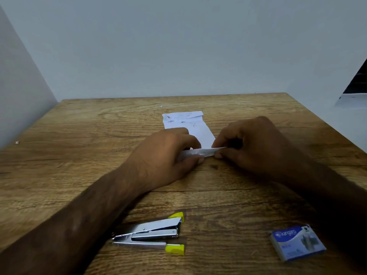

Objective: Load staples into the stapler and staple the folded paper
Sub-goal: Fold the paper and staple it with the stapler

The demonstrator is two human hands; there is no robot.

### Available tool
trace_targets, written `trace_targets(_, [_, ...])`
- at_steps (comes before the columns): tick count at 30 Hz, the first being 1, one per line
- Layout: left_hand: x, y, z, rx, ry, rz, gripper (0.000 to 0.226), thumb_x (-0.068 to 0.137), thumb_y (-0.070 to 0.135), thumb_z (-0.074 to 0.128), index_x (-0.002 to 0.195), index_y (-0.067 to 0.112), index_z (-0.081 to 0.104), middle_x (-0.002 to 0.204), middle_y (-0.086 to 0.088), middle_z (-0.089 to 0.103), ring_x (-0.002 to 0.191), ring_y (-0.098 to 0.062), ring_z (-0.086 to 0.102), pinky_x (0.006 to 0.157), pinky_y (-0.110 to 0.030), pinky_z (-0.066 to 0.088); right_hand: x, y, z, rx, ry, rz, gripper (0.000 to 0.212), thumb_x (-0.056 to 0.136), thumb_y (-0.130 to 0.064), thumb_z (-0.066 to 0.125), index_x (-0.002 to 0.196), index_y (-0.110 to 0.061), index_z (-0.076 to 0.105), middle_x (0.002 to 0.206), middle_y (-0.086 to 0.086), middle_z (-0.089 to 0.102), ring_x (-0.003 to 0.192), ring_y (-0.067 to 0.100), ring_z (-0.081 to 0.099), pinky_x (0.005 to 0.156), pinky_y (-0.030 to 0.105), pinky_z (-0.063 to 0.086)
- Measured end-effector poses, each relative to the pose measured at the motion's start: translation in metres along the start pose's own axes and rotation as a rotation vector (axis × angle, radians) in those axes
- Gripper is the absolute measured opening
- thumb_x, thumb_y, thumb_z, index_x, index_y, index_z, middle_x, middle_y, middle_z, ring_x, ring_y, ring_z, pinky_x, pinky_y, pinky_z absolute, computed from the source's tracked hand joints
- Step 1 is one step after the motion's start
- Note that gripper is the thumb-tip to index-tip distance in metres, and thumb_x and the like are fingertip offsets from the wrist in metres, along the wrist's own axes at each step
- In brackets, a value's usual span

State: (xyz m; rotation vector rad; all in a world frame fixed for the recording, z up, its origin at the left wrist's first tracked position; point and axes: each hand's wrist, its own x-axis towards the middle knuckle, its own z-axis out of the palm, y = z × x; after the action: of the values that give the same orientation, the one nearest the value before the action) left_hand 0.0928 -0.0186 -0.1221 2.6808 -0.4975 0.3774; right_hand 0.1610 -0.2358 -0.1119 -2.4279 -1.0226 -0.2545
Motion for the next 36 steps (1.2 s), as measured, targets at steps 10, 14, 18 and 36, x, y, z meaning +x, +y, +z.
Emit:
trace_targets(10, [0.000,0.003,0.000,0.068,0.002,-0.027,0.022,0.094,0.042,0.060,0.107,0.030,0.073,0.090,0.012,0.055,0.086,-0.017,0.061,0.070,-0.043,0.054,0.001,0.004,0.004,0.043,-0.046,0.004,0.016,0.080,-0.029,0.079,0.093,-0.038,0.078,0.079,-0.021,0.073,0.077,-0.002,0.065,0.064,0.023,0.053])
trace_targets(14, [0.001,0.000,0.003,0.018,0.038,-0.034,0.022,0.093,0.042,0.062,0.106,0.030,0.074,0.091,0.010,0.059,0.086,-0.017,0.061,0.070,-0.043,0.053,0.000,0.003,0.008,0.005,-0.048,-0.044,0.012,0.083,-0.029,0.076,0.094,-0.033,0.078,0.082,-0.014,0.071,0.073,0.001,0.063,0.066,0.034,0.055])
trace_targets(18, [0.003,-0.006,0.004,-0.076,0.041,-0.021,0.021,0.088,0.038,0.071,0.106,0.026,0.076,0.094,0.006,0.065,0.086,-0.017,0.063,0.073,-0.040,0.053,0.001,0.007,0.005,-0.024,-0.028,-0.031,0.010,0.083,-0.026,0.077,0.092,-0.032,0.078,0.081,-0.018,0.070,0.073,-0.004,0.061,0.064,0.029,0.051])
trace_targets(36, [0.003,-0.037,0.002,-0.459,0.051,-0.117,0.009,0.081,0.014,0.083,0.078,0.021,0.080,0.057,0.018,0.066,0.054,0.001,0.058,0.056,-0.016,0.045,-0.001,0.005,-0.010,-0.105,-0.080,0.166,0.011,0.082,-0.034,0.079,0.085,-0.044,0.074,0.073,-0.028,0.065,0.070,-0.008,0.061,0.066,0.031,0.054])
